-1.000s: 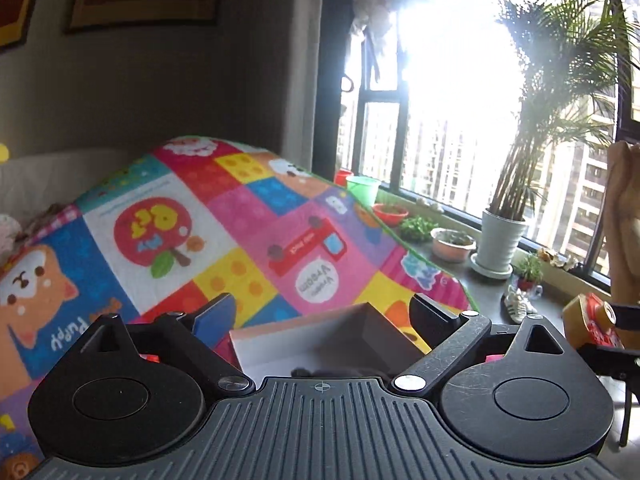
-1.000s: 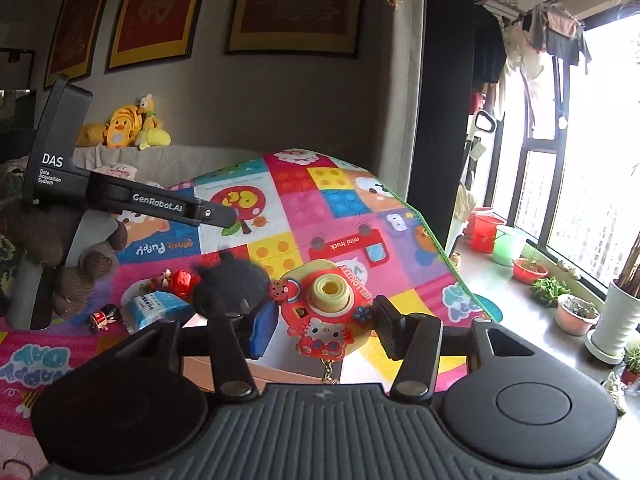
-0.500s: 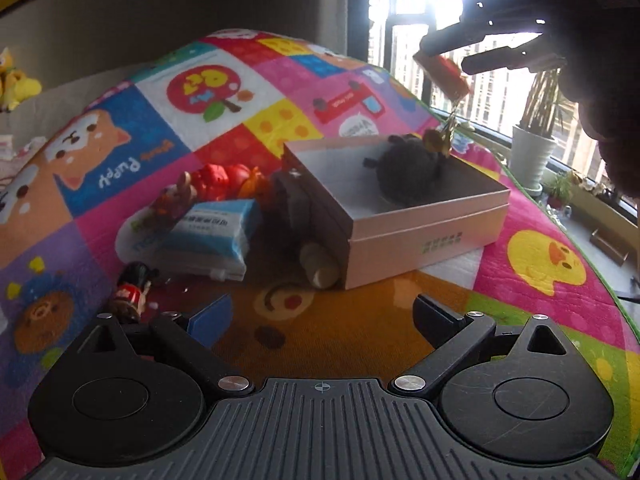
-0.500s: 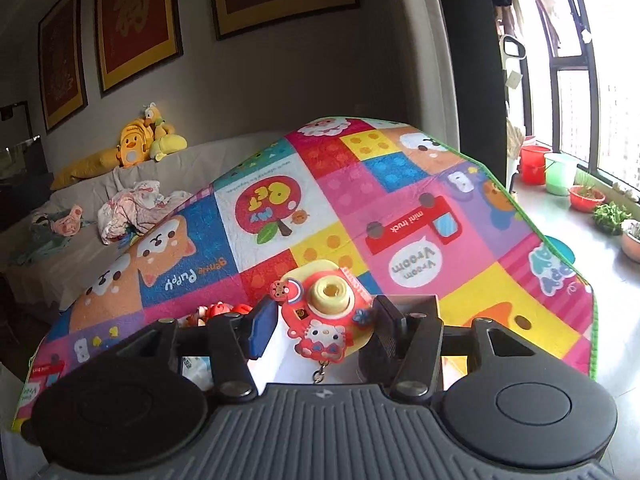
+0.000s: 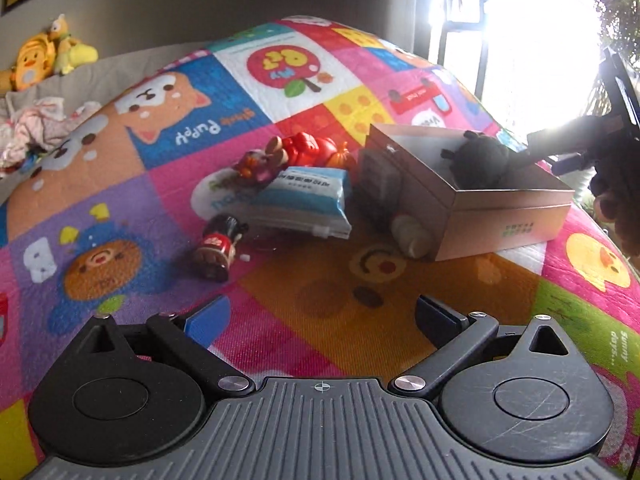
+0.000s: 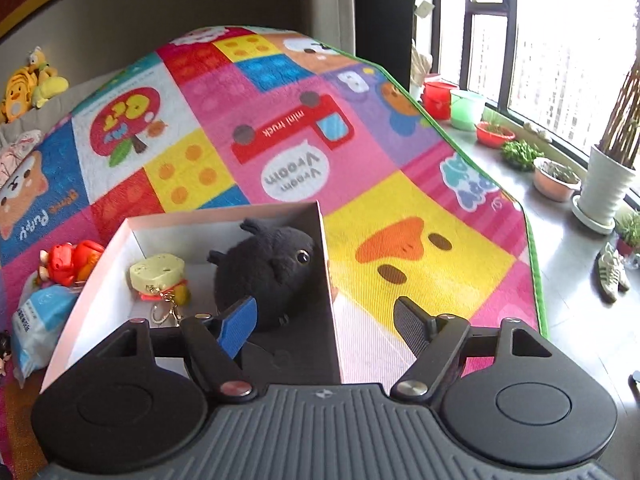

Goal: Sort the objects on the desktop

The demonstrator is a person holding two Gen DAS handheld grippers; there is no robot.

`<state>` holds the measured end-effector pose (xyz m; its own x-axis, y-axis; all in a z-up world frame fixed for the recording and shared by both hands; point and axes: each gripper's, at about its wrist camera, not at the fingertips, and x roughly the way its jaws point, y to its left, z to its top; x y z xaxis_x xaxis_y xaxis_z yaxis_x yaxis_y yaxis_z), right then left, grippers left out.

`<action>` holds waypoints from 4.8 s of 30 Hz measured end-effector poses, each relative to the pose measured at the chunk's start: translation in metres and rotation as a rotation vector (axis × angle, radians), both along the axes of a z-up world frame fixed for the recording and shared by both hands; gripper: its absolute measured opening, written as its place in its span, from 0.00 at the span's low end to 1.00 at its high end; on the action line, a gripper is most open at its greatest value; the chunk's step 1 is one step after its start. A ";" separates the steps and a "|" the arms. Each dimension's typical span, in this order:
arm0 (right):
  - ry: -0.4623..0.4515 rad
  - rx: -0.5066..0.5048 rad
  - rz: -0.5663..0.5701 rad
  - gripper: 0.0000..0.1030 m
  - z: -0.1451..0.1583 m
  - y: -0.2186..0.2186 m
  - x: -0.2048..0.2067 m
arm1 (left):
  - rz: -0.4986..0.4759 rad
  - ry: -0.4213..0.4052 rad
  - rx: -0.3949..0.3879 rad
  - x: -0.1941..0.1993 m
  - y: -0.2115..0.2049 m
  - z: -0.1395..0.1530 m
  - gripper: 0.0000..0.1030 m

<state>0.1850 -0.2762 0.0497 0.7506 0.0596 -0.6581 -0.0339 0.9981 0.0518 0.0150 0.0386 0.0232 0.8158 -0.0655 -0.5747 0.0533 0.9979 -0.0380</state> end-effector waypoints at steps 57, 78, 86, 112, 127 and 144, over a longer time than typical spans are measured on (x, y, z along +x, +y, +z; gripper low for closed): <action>0.100 -0.238 0.768 0.13 0.037 0.193 -0.102 | 0.166 -0.007 -0.053 0.000 0.033 -0.015 0.99; 0.400 -0.288 0.771 0.11 0.015 0.228 -0.052 | 0.155 -0.050 -0.108 -0.007 0.041 -0.014 0.99; 0.129 -0.401 0.709 0.46 0.013 0.153 -0.124 | 0.174 -0.037 -0.092 -0.006 0.042 -0.012 0.99; 0.083 0.037 0.470 1.00 -0.044 0.071 -0.162 | -0.039 0.056 0.384 -0.052 -0.009 -0.007 1.00; 0.110 0.121 0.662 1.00 -0.027 0.086 -0.164 | -0.134 0.070 0.146 -0.067 0.007 -0.010 1.00; 0.054 -0.018 0.806 0.89 -0.033 0.126 -0.159 | -0.180 0.065 0.068 -0.066 -0.010 -0.011 0.99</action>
<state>0.0258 -0.1502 0.0163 0.4487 0.5581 -0.6980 -0.7413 0.6687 0.0581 -0.0507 0.0286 0.0125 0.7556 -0.1663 -0.6336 0.2305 0.9729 0.0196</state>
